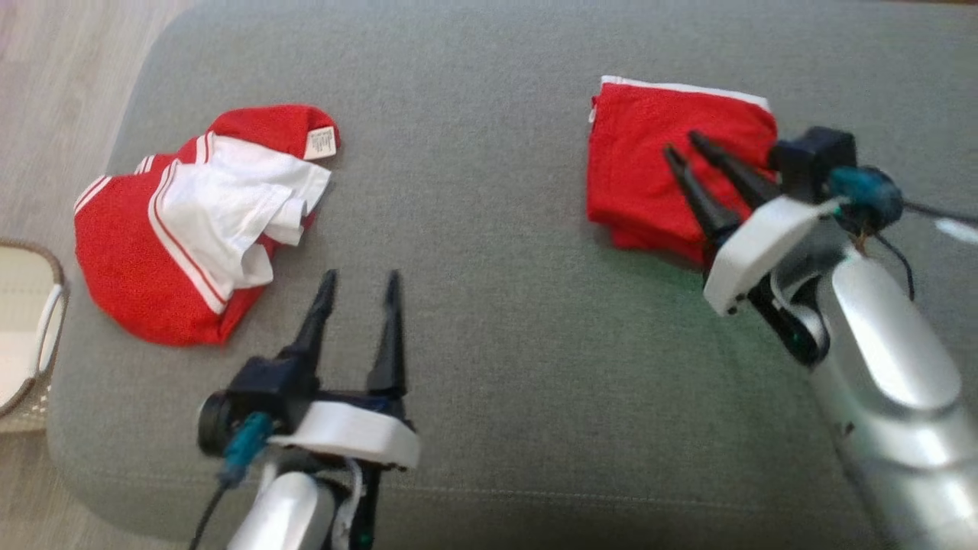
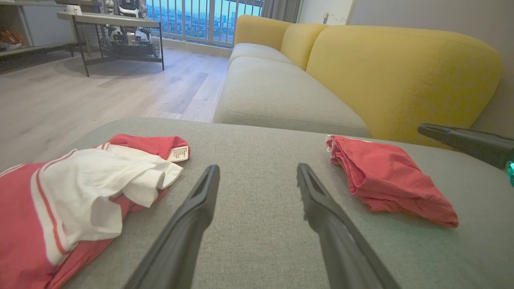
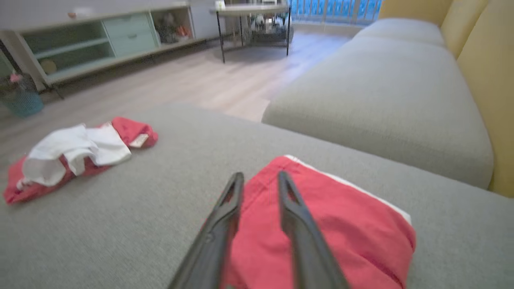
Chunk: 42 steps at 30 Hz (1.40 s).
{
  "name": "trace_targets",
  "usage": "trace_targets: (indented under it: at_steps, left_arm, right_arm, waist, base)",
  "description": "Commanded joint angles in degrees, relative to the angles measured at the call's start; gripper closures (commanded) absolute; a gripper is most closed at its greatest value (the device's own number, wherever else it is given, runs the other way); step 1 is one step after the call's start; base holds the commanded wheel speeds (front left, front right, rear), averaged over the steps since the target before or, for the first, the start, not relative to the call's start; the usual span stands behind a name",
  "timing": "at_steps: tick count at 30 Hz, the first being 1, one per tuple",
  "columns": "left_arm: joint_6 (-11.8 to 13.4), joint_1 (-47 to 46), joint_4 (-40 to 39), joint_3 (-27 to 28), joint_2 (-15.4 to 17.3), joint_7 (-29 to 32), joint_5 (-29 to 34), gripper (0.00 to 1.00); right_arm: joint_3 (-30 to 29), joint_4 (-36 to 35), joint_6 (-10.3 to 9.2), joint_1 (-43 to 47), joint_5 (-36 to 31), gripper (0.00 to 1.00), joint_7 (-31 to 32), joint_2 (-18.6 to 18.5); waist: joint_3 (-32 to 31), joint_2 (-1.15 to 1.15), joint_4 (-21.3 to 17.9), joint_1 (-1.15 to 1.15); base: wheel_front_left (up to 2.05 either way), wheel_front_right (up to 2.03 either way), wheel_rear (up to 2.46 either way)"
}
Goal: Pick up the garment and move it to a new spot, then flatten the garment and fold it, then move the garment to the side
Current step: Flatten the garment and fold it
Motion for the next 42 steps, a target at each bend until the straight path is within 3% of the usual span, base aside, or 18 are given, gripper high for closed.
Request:
trace_targets:
  at_steps: [1,8,16,22,32,42]
  left_arm:
    - [0.7,0.2,-2.0,2.9,0.4,-0.8,-1.0,0.00]
    - [2.4,1.8,-1.6,7.6,2.2,-1.0,-2.5,0.00]
    - [1.5,4.4,-4.9,9.2,2.4,-1.1,-0.3,0.00]
    - [-0.1,7.7,-6.5,11.4,1.8,-1.2,3.0,0.00]
    - [-2.4,12.9,-6.3,13.7,0.6,-1.2,7.3,0.00]
    - [-4.6,14.0,-5.7,16.1,-0.4,-1.2,9.1,0.00]
  right_arm:
    - [-0.5,-3.4,-0.01,2.1,-0.6,0.00,-1.6,1.9]
    - [-9.1,-9.3,-0.01,10.1,-5.3,0.00,-10.2,6.2]
    - [-18.0,-11.7,-0.01,19.9,-11.0,0.00,-15.5,10.2]
    - [-17.5,-12.4,-0.01,25.4,-6.6,0.00,-15.9,10.6]
    - [-15.4,-14.3,-0.01,31.0,-7.8,0.00,-16.0,10.6]
    - [-14.9,-13.4,-0.01,31.0,-7.5,0.00,-16.0,10.6]
  waist:
    - [-0.9,0.00,-0.7,0.00]
    - [-4.4,0.00,-4.1,0.00]
    - [-7.3,0.00,-6.2,0.00]
    - [-9.4,0.00,-7.2,0.00]
    - [-12.0,0.00,-8.8,0.00]
    - [-12.9,0.00,-9.3,0.00]
  base:
    - [0.00,0.00,0.00]
    - [0.00,0.00,0.00]
    - [0.00,0.00,0.00]
    - [0.00,0.00,0.00]
    - [0.00,0.00,0.00]
    - [0.00,0.00,0.00]
